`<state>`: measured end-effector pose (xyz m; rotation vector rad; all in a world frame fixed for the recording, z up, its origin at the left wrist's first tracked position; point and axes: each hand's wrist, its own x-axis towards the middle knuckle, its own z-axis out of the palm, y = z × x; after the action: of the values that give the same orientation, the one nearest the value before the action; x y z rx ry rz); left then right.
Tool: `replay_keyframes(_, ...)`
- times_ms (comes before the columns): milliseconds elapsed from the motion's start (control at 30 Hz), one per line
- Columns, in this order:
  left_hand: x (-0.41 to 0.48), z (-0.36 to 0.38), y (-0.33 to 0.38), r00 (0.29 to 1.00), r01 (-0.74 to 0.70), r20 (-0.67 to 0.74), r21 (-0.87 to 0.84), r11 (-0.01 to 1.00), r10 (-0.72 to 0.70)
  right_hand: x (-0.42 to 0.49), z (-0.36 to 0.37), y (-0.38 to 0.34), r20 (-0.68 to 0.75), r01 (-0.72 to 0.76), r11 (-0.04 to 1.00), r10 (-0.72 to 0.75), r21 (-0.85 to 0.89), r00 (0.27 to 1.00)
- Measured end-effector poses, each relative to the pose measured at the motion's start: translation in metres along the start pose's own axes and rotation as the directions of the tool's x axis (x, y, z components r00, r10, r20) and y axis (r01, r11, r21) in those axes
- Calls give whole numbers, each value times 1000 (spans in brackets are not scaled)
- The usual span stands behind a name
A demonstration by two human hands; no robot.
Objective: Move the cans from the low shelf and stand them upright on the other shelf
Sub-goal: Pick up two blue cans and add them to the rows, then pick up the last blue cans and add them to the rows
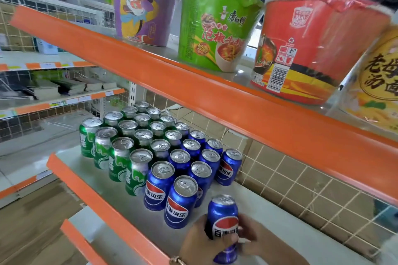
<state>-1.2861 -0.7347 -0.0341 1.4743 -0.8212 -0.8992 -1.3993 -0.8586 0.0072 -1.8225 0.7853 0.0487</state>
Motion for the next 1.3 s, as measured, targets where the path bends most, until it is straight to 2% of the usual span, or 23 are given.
replay_keyframes(33, 2, -4, 7, 1000, -13, 20, -2, 1000, 13, -5, 5, 3, 9, 32, 999, -32, -42, 999)
replay_keyframes(100, 14, 7, 2, 995, 56, -89, 80, 995, -49, -8, 12, 8, -72, 102, 991, -108, -85, 992)
replay_keyframes(200, 19, 11, 10, 993, 56, -103, 60, 997, -50, 0, 14, 3, -205, 125, 992, -118, 19, 972)
replay_keyframes(333, 15, 6, 10, 995, 12, -96, 69, 998, -5, 32, 16, -5, -444, 221, 974, -180, 42, 878)
replay_keyframes(433, -1, 2, -13, 995, 88, -57, 156, 984, -80, 61, 18, -7, -527, 247, 966, -173, 72, 832)
replay_keyframes(500, -1, -8, -23, 986, 164, -2, 69, 984, -165, 77, 21, -10, -574, 282, 959, -213, 33, 791)
replay_keyframes(533, -2, -17, -34, 988, 156, -27, 23, 988, -155, 83, 24, -9, -607, 296, 955, -236, 0, 759)
replay_keyframes(600, -5, -25, -42, 988, 135, -68, -59, 989, -139, 88, 29, -7, -663, 239, 968, -229, -78, 713)
replay_keyframes(633, -7, -30, -36, 987, 124, -81, -165, 978, -138, 87, 32, -7, -677, 160, 983, -182, -96, 713)
replay_keyframes(667, -9, -32, -24, 989, 122, -59, -176, 977, -134, 86, 33, -5, -688, 89, 991, -130, -96, 714)
replay_keyframes(700, -10, -31, -17, 987, 158, 31, -186, 970, -155, 85, 34, -6, -695, 33, 995, -87, -90, 714)
replay_keyframes(733, -11, -27, -22, 983, 163, 107, -137, 977, -149, 84, 35, -7, -700, 6, 997, -57, -75, 712)
replay_keyframes(767, -8, -23, -26, 971, 229, 98, -98, 969, -220, 79, 36, -10, -710, -10, 998, -32, -54, 703)
replay_keyframes(833, 1, -10, -14, 954, 267, 137, 28, 963, -268, 69, 35, -9, -733, -21, 1000, -3, -24, 680)
replay_keyframes(900, 4, -2, -4, 942, 195, 246, 148, 970, -227, 47, 30, 1, -757, 10, 1000, 14, 27, 653)
replay_keyframes(967, 13, 15, -8, 930, 154, 304, 190, 970, -207, 13, 23, 18, -794, 52, 991, 64, 119, 605)
replay_keyframes(1067, 15, 52, 5, 908, 178, 345, 200, 963, -240, -50, 11, 44, -869, 90, 967, 170, 237, 465)
replay_keyframes(1167, 1, 98, 28, 877, 42, 470, 127, 991, -97, -116, 5, 63, -910, 144, 945, 230, 294, 346)
replay_keyframes(1300, -31, 165, 45, 790, -17, 612, 76, 997, -33, -198, 2, 81, -938, 185, 930, 278, 317, 208)
